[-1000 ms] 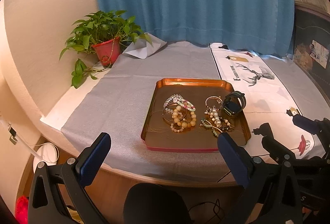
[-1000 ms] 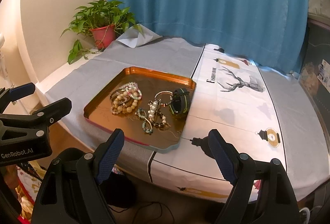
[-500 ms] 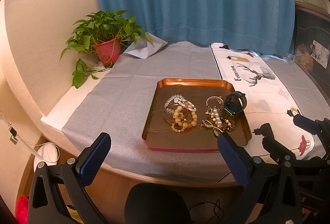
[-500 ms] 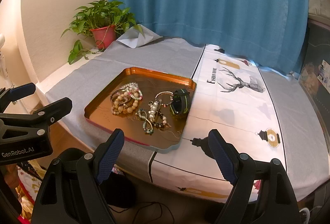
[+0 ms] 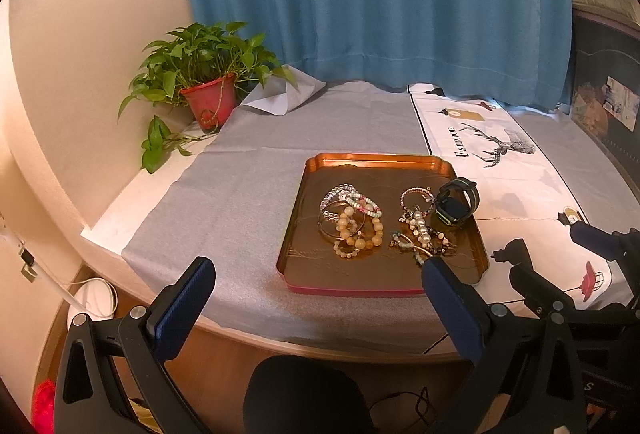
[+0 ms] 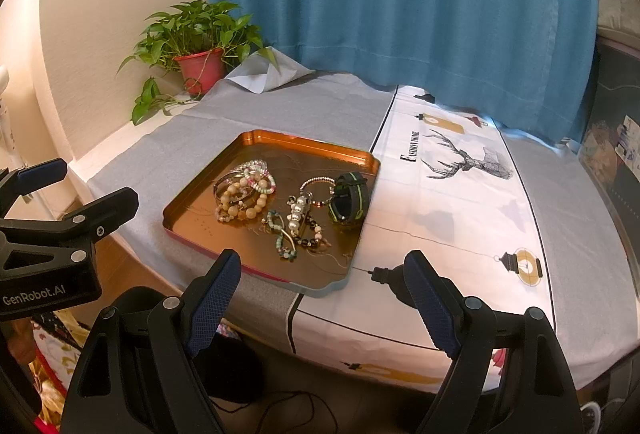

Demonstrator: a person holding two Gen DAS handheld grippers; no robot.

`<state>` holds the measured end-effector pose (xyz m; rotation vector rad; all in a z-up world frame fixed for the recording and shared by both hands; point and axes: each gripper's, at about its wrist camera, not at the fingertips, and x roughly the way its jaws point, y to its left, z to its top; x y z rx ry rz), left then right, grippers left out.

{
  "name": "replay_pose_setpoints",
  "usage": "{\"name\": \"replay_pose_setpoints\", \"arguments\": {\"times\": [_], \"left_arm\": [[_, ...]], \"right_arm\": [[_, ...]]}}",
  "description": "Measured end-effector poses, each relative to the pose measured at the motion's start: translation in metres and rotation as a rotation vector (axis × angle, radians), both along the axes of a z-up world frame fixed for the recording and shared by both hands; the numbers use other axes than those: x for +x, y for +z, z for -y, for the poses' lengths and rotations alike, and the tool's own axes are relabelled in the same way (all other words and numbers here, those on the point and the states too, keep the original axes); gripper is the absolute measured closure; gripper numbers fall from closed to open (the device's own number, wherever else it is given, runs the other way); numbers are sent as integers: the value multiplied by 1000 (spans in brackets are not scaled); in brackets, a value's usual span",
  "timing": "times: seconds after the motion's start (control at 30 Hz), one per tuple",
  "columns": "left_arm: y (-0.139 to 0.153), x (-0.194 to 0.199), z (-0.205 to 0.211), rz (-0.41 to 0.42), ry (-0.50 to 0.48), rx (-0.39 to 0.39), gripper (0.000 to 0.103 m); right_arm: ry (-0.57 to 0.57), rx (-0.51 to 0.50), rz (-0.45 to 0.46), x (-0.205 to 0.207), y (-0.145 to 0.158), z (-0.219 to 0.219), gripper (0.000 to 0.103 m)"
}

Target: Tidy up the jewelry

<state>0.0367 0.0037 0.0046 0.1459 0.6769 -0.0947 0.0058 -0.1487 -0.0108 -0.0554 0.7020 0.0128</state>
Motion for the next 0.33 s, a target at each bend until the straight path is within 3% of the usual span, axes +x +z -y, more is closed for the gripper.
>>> {"name": "replay_pose_setpoints", "arguments": {"times": [0.33], "left_arm": [[0, 0, -1, -1, 11, 0, 0]], "right_arm": [[1, -1, 0, 0, 0, 0, 19]]}}
